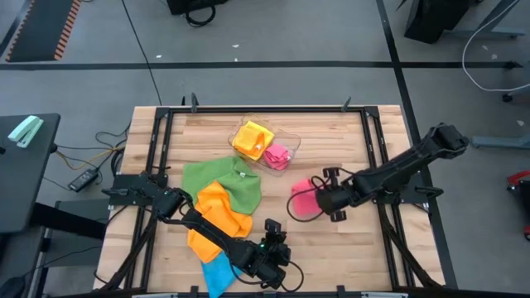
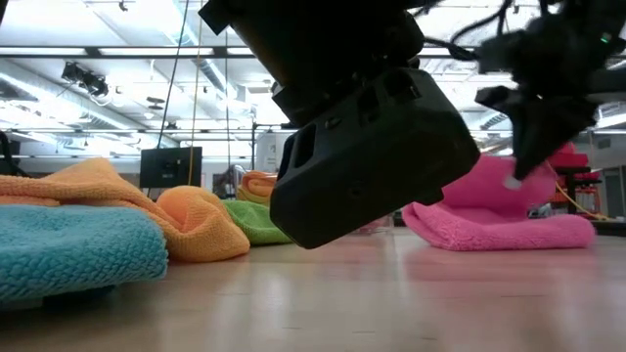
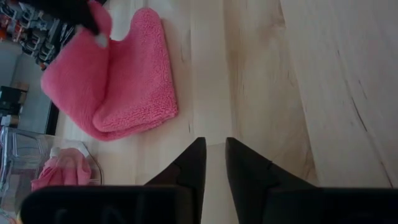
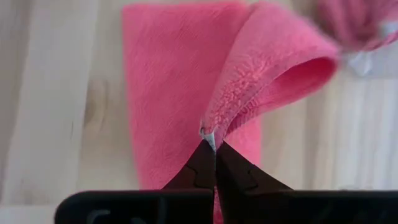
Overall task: Fold microfiber towels
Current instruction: Fold the pink microfiber cloth
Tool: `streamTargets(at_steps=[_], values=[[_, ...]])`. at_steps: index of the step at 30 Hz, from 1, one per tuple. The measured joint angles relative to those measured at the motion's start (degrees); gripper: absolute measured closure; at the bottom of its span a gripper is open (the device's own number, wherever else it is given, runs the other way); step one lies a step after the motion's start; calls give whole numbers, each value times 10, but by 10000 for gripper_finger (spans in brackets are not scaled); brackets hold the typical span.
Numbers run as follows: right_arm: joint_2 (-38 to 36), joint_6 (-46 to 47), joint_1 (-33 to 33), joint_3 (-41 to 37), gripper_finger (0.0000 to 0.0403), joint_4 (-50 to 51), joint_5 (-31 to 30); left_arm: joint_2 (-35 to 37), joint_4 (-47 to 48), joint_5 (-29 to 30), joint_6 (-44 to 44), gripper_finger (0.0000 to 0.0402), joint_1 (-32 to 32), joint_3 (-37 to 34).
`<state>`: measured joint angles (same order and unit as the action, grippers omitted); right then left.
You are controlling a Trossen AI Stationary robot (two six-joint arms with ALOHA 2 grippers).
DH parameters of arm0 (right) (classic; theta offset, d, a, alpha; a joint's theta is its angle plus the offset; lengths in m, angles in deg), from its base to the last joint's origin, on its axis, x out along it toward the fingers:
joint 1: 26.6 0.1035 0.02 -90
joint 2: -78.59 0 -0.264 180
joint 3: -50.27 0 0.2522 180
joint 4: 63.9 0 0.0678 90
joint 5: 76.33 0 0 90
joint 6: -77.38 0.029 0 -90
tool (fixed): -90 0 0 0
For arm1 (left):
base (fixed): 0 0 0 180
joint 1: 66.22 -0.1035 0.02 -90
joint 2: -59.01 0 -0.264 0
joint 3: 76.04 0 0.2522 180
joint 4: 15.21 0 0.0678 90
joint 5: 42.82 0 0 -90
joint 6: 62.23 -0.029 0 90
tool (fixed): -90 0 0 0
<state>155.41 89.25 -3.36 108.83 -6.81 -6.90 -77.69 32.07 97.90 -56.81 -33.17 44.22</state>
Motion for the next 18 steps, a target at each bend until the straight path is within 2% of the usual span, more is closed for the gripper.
streamTargets(at_steps=[6,12,18], values=[[20,18,29,-38,397,-29,11,0,0,0,3,337,0,0],[25,15,59,-42,396,-56,26,0,1,0,4,331,-2,0],[25,43,78,-42,367,-66,38,0,2,0,14,338,-2,0]])
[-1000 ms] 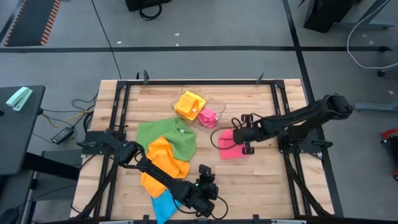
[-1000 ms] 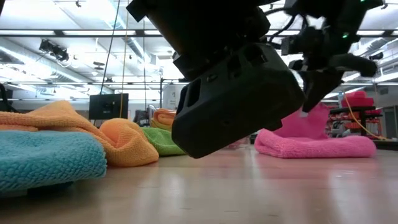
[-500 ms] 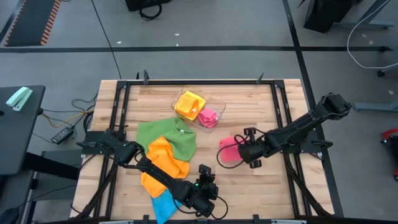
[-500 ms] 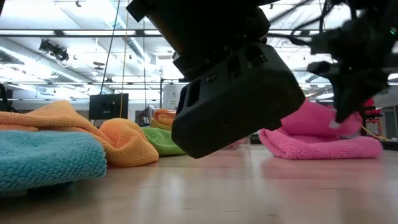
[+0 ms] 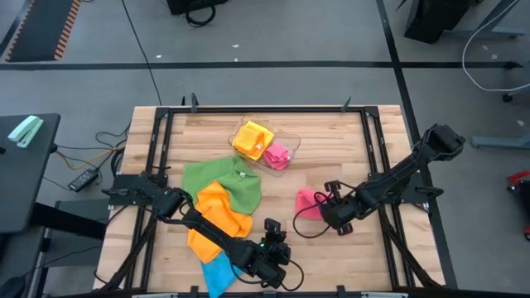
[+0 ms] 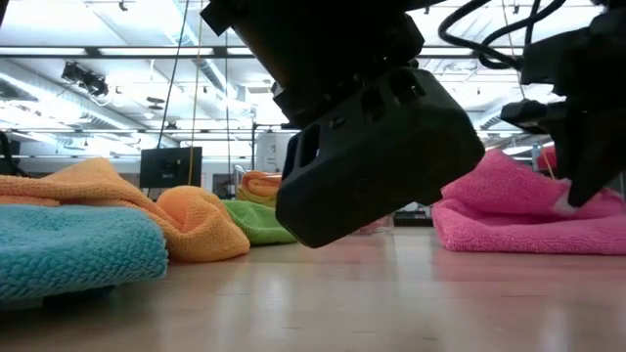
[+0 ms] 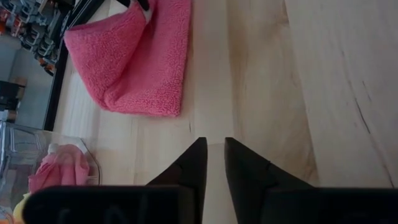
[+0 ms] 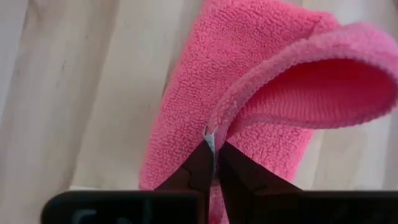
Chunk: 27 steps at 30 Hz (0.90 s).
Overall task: Fold microfiber towels
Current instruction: Fold the pink microfiber cloth
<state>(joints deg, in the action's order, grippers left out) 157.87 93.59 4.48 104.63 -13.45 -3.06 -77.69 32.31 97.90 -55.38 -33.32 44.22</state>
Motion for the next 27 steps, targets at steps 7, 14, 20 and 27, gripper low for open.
streamTargets(at_steps=[7,14,20,27], values=[[0,3,0,0,327,-39,33,0,0,0,0,339,0,0],[41,12,-1,0,286,-56,59,0,1,0,0,335,0,0],[31,30,-11,8,263,-40,79,0,3,0,0,343,0,0],[-12,36,-31,20,263,-25,7,0,4,0,0,344,0,0]])
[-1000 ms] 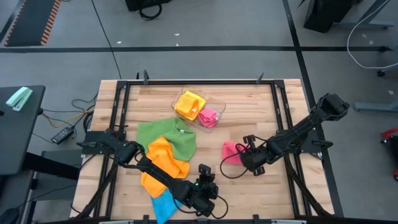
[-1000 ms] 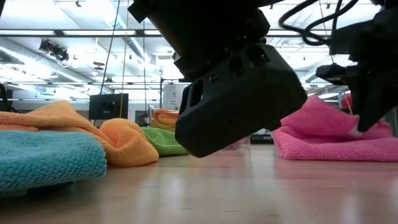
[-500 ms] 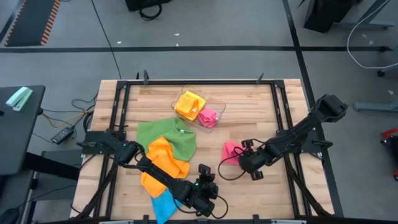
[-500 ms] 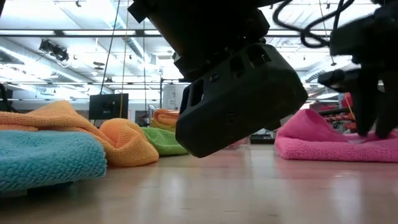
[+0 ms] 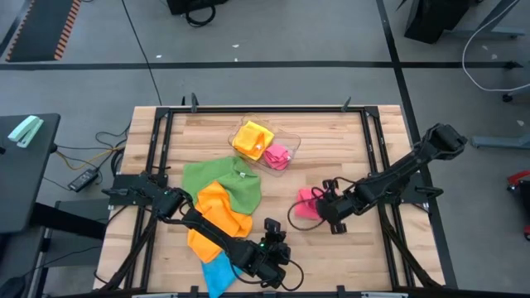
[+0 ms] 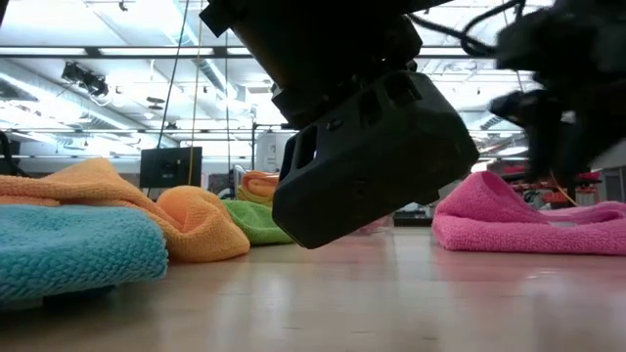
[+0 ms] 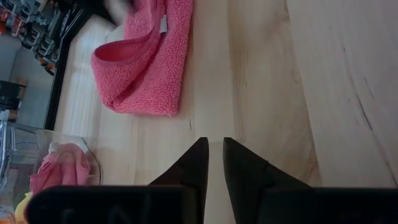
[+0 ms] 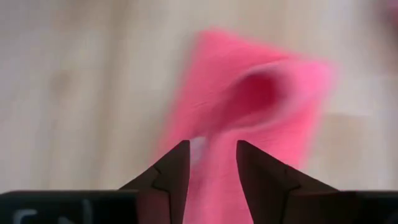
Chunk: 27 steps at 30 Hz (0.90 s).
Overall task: Fold microfiber towels
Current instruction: Fold the pink microfiber cloth
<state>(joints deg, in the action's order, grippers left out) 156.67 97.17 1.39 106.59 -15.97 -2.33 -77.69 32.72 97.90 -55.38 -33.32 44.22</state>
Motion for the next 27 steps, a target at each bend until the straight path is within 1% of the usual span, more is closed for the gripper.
streamTargets(at_steps=[2,4,7,9,15,22,27], values=[[-1,-7,-12,0,264,-1,-61,0,0,0,0,342,0,0],[-1,-22,-26,-6,265,-5,-102,0,0,0,0,340,0,0],[-1,-52,-50,-19,265,-20,-109,0,0,0,0,339,0,0],[-1,-67,-63,-30,265,-48,-107,0,0,0,0,340,0,0],[2,-99,-75,-62,265,-177,-48,0,0,0,0,348,-1,0],[12,-97,-75,-63,265,-196,-17,0,0,0,0,343,-1,0],[62,-94,-69,-64,265,-244,-3,0,0,0,0,346,-1,0]])
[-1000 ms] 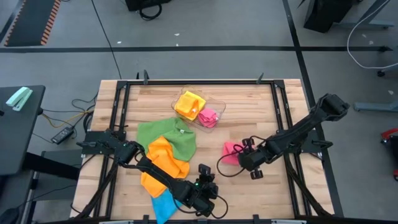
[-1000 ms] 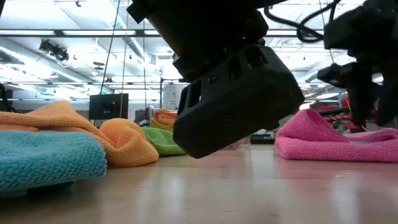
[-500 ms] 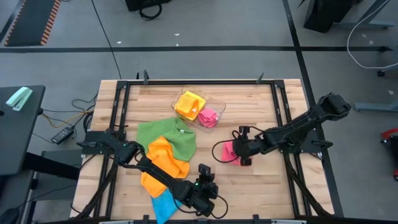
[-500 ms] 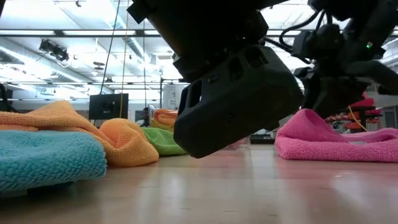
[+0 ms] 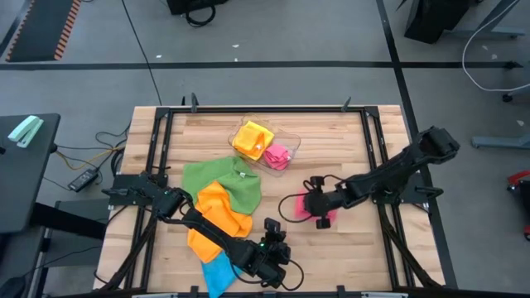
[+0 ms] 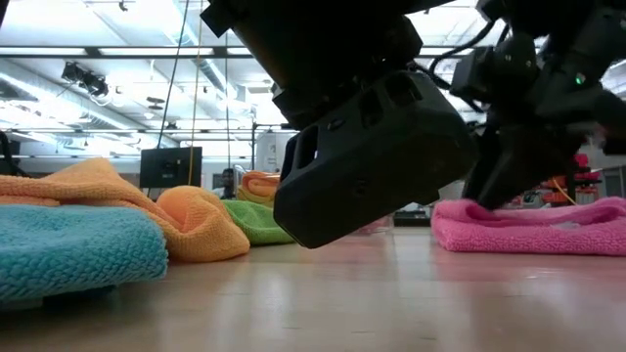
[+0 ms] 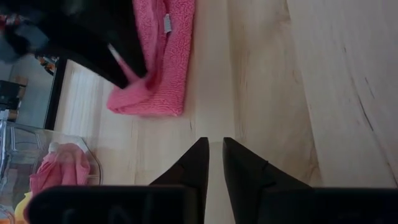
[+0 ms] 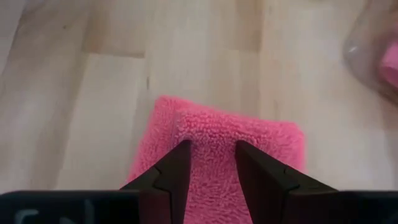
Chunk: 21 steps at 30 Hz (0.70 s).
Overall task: Fold microfiber towels
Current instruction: Fold the pink microfiber cloth, then put the pink microfiber cloth into the transparent bin
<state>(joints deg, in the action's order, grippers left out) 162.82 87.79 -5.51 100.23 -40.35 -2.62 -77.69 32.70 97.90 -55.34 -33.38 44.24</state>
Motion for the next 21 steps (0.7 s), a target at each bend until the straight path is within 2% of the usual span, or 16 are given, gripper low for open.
streamTargets(at_steps=[4,8,11,17,21], values=[[50,8,1,0,265,-11,1,0,0,0,0,350,0,0],[65,23,1,2,265,-16,2,0,0,0,0,346,0,0],[45,27,1,0,265,-5,10,0,0,0,0,342,0,0],[-40,30,1,-1,265,17,12,0,0,0,0,350,0,0],[-68,18,24,-1,263,32,16,0,0,0,0,353,0,0]])
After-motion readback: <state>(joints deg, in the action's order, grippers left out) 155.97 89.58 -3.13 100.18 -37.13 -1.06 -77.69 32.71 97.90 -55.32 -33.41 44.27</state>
